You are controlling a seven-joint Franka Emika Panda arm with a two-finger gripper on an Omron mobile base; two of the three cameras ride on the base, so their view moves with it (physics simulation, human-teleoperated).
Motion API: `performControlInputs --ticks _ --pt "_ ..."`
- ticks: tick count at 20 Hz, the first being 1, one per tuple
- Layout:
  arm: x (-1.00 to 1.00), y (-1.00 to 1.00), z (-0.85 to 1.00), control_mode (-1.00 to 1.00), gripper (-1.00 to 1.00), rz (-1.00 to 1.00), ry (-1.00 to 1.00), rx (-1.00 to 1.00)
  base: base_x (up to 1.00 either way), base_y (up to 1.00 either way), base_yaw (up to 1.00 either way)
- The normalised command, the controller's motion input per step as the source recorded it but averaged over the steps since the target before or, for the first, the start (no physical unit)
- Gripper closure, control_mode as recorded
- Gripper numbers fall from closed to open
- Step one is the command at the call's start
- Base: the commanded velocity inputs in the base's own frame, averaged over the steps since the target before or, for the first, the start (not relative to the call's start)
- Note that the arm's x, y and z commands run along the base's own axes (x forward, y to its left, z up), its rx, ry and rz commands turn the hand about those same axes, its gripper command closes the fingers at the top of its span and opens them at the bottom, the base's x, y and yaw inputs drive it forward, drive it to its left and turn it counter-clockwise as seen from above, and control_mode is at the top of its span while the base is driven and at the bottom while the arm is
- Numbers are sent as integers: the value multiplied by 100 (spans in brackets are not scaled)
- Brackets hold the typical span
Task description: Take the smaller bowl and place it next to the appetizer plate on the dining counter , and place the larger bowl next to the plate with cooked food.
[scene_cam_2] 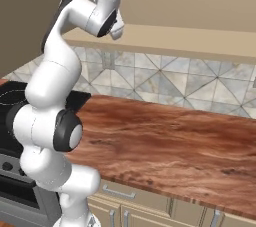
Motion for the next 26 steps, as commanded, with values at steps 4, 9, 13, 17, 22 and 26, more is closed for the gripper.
performControlInputs --ticks 4,9,13,17,22,26 --pt "45 0 -19 -100 -100 0 0 0 0 0 0" --pt "47 -1 -13 -100 -100 0 0 0 0 0 0" --pt "45 -2 -2 -100 -100 0 0 0 0 0 0" --pt "45 -7 0 -100 -100 0 0 0 0 0 0" --pt "15 0 -18 -100 100 0 0 0 0 0 0" --pt "-20 0 -33 -100 100 0 0 0 0 0 0"
